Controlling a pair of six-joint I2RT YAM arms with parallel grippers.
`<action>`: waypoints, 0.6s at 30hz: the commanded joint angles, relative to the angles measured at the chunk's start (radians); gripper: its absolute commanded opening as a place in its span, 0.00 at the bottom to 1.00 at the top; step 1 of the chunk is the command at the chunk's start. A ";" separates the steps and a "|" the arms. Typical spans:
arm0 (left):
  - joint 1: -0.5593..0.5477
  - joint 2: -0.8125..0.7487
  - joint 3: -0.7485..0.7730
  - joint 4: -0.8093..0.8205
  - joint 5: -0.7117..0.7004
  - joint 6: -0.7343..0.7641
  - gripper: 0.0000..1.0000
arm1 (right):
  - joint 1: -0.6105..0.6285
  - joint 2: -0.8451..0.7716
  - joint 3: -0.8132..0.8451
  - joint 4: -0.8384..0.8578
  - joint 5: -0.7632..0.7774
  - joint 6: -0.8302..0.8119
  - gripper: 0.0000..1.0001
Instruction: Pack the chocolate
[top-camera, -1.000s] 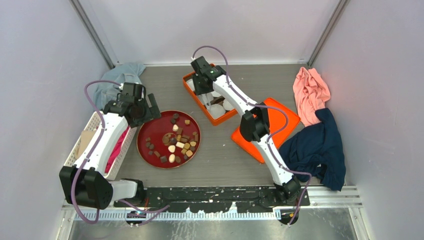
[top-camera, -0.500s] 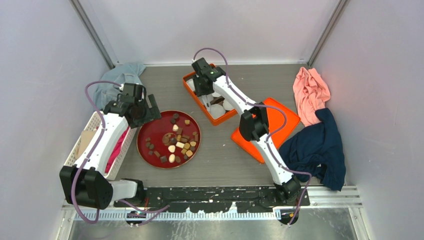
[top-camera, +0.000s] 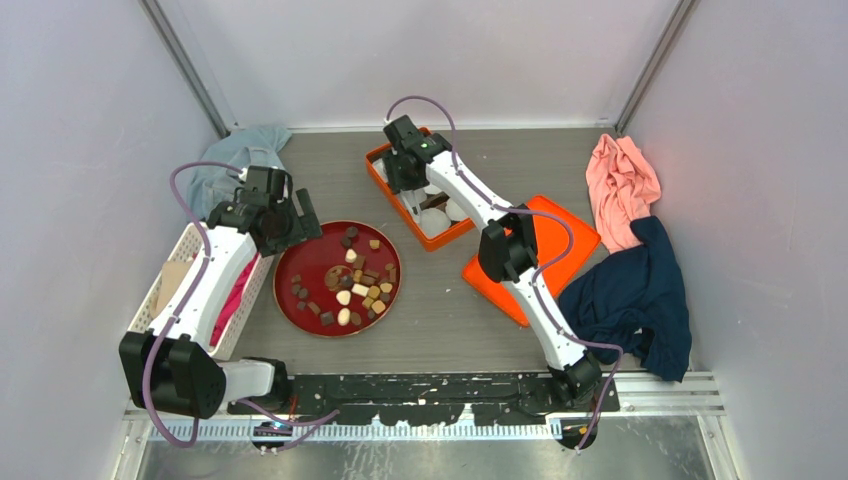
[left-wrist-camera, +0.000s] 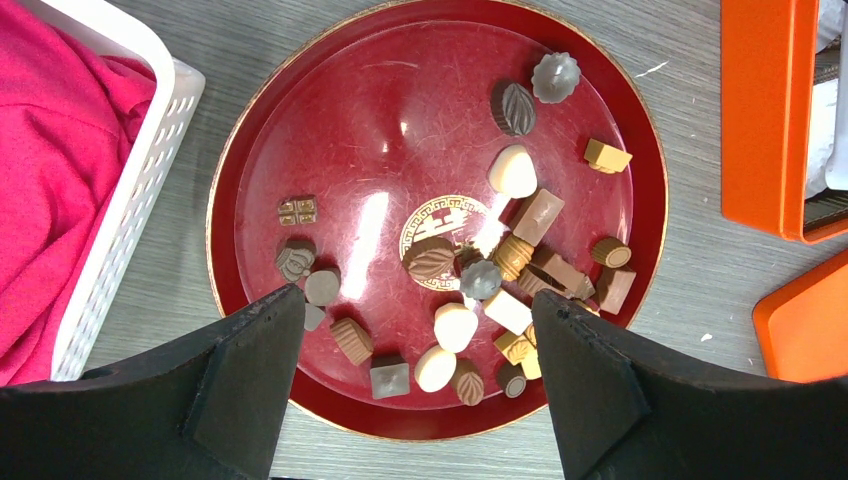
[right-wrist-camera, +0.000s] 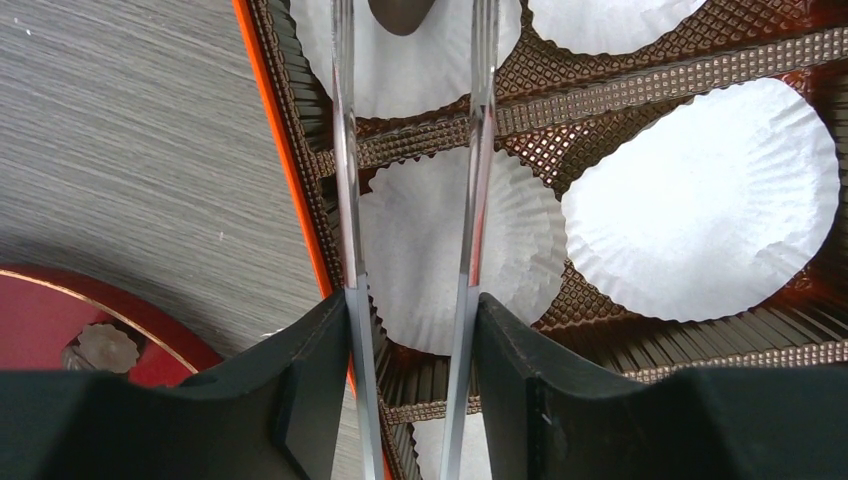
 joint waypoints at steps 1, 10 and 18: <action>0.003 -0.017 0.006 0.030 0.010 0.002 0.84 | -0.002 -0.063 0.033 0.047 -0.016 0.003 0.50; 0.003 -0.011 0.015 0.028 0.020 -0.002 0.84 | -0.001 -0.140 0.019 0.069 -0.010 -0.003 0.42; 0.002 -0.004 0.020 0.031 0.028 -0.006 0.83 | -0.001 -0.215 -0.020 0.057 -0.005 -0.020 0.24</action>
